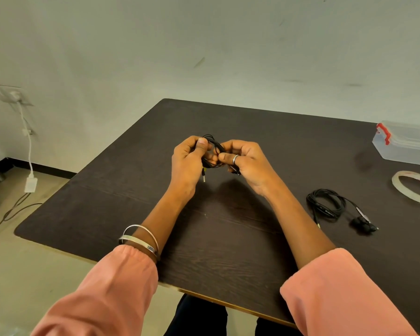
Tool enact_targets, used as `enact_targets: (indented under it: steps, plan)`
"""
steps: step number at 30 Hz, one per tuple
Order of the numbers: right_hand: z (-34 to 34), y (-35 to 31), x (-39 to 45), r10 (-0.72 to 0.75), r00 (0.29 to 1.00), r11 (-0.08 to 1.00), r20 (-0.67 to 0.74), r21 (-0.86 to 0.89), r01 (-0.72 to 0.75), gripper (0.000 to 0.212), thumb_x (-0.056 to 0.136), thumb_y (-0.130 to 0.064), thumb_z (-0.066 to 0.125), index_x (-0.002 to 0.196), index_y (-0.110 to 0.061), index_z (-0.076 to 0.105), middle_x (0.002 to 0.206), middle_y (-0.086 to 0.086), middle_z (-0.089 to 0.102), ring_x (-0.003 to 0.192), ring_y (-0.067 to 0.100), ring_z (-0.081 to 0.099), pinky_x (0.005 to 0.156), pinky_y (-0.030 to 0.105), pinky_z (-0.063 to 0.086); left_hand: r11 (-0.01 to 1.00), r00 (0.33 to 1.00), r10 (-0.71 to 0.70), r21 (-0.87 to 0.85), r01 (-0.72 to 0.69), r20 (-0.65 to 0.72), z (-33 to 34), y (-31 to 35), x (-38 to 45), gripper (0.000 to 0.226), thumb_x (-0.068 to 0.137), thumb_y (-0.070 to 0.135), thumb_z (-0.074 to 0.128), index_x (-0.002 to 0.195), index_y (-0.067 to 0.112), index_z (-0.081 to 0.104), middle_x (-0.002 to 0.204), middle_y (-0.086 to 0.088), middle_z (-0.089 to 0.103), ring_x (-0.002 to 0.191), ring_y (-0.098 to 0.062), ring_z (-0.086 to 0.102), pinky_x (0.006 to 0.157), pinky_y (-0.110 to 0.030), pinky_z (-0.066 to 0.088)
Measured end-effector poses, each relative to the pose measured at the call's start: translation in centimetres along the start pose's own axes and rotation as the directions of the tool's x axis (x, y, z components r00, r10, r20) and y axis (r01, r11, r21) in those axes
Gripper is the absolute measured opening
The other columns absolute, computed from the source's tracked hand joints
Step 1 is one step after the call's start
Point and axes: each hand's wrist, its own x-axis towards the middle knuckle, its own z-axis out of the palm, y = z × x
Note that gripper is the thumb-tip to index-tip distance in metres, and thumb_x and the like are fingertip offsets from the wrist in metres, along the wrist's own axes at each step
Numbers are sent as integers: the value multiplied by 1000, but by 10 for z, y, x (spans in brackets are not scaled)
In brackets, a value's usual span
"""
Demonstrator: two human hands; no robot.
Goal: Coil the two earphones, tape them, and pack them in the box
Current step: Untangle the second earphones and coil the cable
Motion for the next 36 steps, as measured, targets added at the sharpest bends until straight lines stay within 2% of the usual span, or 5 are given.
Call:
enact_targets:
  steps: [8, 15, 19, 25, 36]
  plan:
    - [6, 4, 4, 18, 999, 1000, -48, 7, -18, 45, 83, 5, 67, 121, -14, 52, 88, 20, 72, 87, 35, 70, 85, 41, 55, 991, 996, -37, 122, 47, -81, 1, -7, 1, 26, 101, 23, 47, 89, 9, 65, 82, -6, 68, 73, -20, 68, 70, -38, 60]
    - [5, 6, 6, 11, 994, 996, -109, -82, -20, 20, 85, 8, 58, 98, -2, 69, 81, 13, 74, 77, 20, 73, 72, 29, 58, 987, 999, -14, 158, 21, -46, 6, -4, -3, 25, 101, 22, 47, 91, 8, 65, 81, -7, 69, 71, -21, 69, 66, -34, 60]
    - [5, 4, 4, 81, 992, 991, -96, -102, -91, 22, 89, 3, 53, 89, -7, 72, 78, 9, 72, 63, 4, 63, 58, 16, 44, 991, 1000, -17, 134, 17, -4, 6, -4, -3, 23, 101, 20, 47, 93, 9, 66, 85, -8, 71, 78, -23, 70, 68, -34, 60]
    - [1, 5, 4, 166, 985, 986, 54, 17, -167, 22, 87, 6, 46, 87, 8, 69, 94, 23, 69, 91, 31, 62, 86, 38, 47, 991, 999, -42, 127, 41, 6, 7, -6, -3, 22, 100, 18, 47, 92, 10, 66, 85, -13, 70, 79, -26, 69, 67, -36, 60]
    - [3, 3, 4, 183, 983, 974, 29, 127, -186, 8, 85, -10, 70, 84, -2, 69, 79, 10, 71, 77, 20, 68, 72, 28, 51, 844, 964, 256, 471, -257, 68, 4, -6, -1, 13, 97, 14, 52, 94, 12, 64, 87, -4, 66, 79, -16, 62, 74, -28, 54]
